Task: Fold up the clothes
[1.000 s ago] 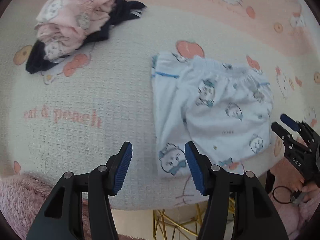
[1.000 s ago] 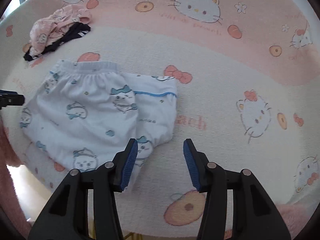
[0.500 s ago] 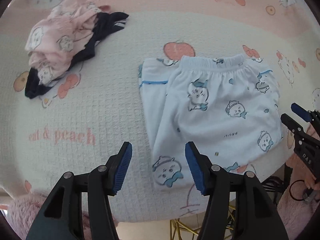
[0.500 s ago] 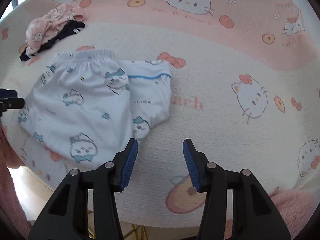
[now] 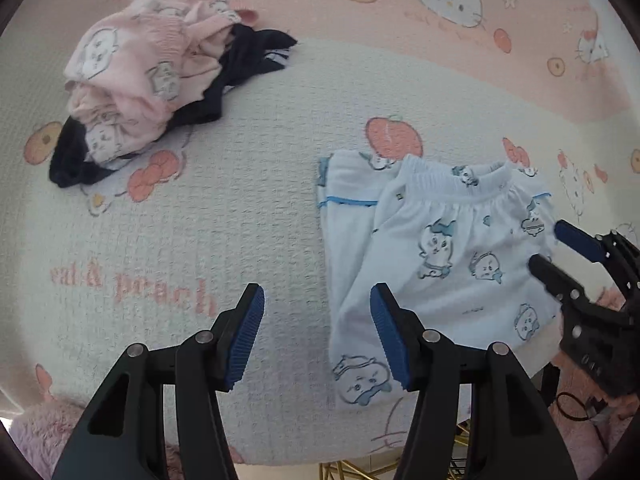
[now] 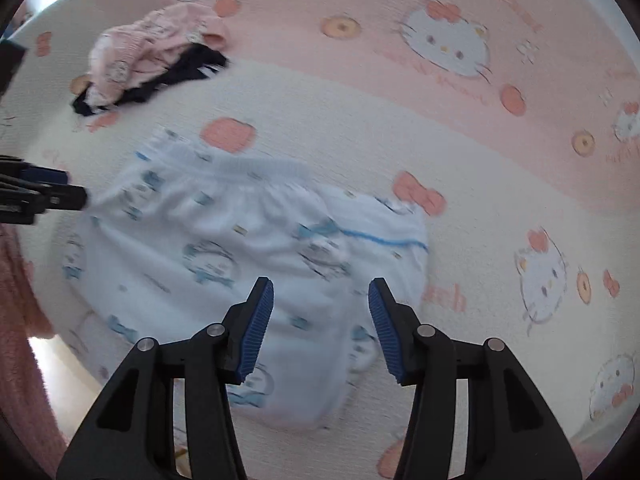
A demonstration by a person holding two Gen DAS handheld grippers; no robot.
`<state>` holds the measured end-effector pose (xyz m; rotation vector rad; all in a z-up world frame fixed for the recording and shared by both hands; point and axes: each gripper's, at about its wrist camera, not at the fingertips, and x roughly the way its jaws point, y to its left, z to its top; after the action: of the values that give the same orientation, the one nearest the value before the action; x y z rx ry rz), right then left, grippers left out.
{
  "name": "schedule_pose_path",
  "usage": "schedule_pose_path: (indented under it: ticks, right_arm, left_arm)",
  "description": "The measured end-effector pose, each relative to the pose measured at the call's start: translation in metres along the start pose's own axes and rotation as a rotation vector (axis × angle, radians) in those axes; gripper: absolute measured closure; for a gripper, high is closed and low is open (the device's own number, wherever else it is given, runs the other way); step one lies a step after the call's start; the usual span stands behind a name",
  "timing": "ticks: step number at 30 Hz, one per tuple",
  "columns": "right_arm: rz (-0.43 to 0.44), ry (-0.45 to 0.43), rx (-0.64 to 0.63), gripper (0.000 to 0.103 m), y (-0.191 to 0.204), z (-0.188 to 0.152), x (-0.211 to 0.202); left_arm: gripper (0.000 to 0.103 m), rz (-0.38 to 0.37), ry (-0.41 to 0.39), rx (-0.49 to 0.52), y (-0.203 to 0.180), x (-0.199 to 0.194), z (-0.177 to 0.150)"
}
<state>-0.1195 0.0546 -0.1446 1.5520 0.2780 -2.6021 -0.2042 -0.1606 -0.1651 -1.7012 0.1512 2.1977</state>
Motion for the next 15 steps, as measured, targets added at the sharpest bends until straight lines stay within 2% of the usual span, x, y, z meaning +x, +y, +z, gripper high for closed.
schedule_pose_path:
  ticks: [2,4,5,7,9,14,15]
  right_arm:
    - [0.055,-0.006,-0.055,0.052,0.027,0.018,0.008]
    - [0.009,0.027,-0.105,0.053,0.035,0.028,0.036]
    - [-0.040,0.063,-0.117,0.053,0.032,0.027,0.050]
    - [-0.014,0.087,-0.060,0.054,0.008,0.022,0.061]
    - [0.002,0.091,0.023,0.054,-0.016,0.017,0.054]
    - [0.044,0.032,0.128,0.053,-0.045,0.011,0.021]
    - [0.040,0.027,0.137,0.053,-0.047,0.011,0.020]
  left_arm:
    - [0.045,0.060,0.021,0.038,-0.007,0.012,-0.004]
    - [0.044,0.109,0.040,0.059,-0.007,0.022,-0.006]
    - [0.043,0.084,0.039,0.022,0.003,0.020,-0.005]
    - [0.043,0.010,0.013,-0.063,0.021,0.009,-0.003]
    - [0.043,-0.001,-0.036,-0.084,0.029,-0.005,-0.002]
    - [0.043,-0.124,-0.071,0.092,-0.017,-0.012,0.006]
    - [0.043,-0.122,-0.068,0.129,-0.027,-0.007,0.008]
